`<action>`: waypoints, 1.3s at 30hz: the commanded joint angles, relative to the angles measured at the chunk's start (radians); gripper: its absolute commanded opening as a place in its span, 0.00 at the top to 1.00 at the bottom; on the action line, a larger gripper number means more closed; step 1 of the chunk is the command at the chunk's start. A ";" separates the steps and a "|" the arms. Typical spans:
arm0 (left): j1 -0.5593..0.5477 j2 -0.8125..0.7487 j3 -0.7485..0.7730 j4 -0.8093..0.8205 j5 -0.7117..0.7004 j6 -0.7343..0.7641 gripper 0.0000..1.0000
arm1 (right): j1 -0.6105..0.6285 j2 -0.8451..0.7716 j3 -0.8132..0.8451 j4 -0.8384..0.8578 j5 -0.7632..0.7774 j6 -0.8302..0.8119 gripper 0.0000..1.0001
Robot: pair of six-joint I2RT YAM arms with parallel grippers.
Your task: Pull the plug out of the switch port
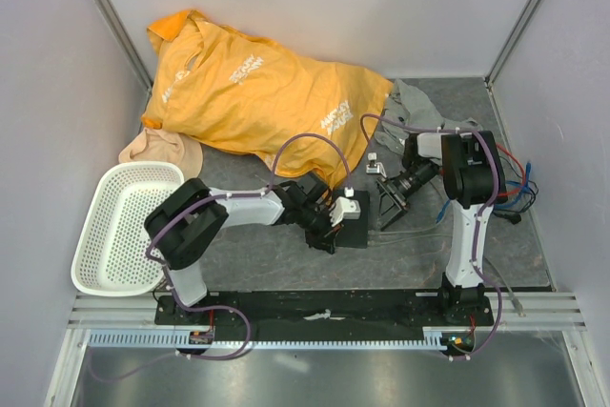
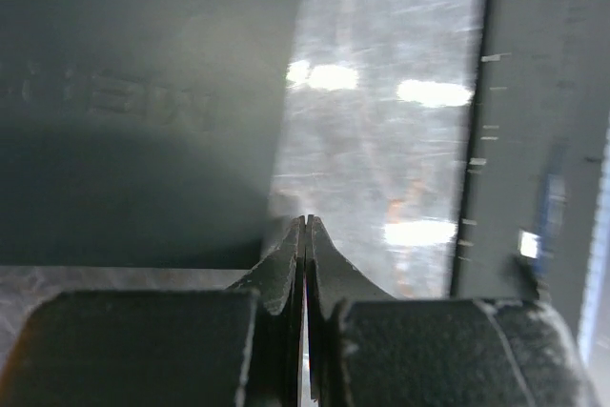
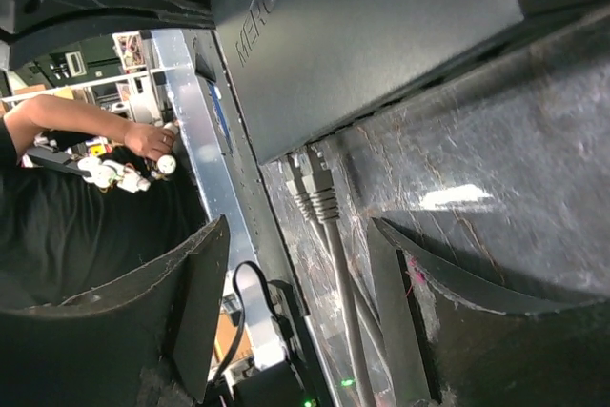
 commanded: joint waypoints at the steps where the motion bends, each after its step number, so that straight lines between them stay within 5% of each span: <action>1: 0.006 0.043 0.047 0.099 -0.202 0.031 0.98 | 0.016 0.029 0.017 0.050 -0.024 0.032 0.33; 9: 0.090 0.028 0.104 0.089 -0.416 -0.014 0.98 | 0.018 0.009 0.002 0.167 -0.022 0.151 0.35; 11: 0.108 0.002 0.102 0.068 -0.361 0.008 0.99 | 0.018 0.008 0.011 0.188 -0.034 0.197 0.35; 15: 0.142 -0.085 0.111 0.026 -0.011 0.046 0.98 | 0.018 -0.001 0.020 0.301 -0.037 0.317 0.36; 24: 0.145 0.048 0.258 0.167 -0.020 -0.270 0.99 | 0.018 -0.106 -0.112 0.661 0.074 0.643 0.40; 28: 0.151 0.137 0.306 0.178 -0.009 -0.395 0.98 | 0.018 -0.060 -0.078 0.683 0.061 0.678 0.41; 39: 0.153 0.249 0.340 0.103 -0.106 -0.391 0.98 | 0.010 -0.026 -0.099 0.686 -0.001 0.638 0.43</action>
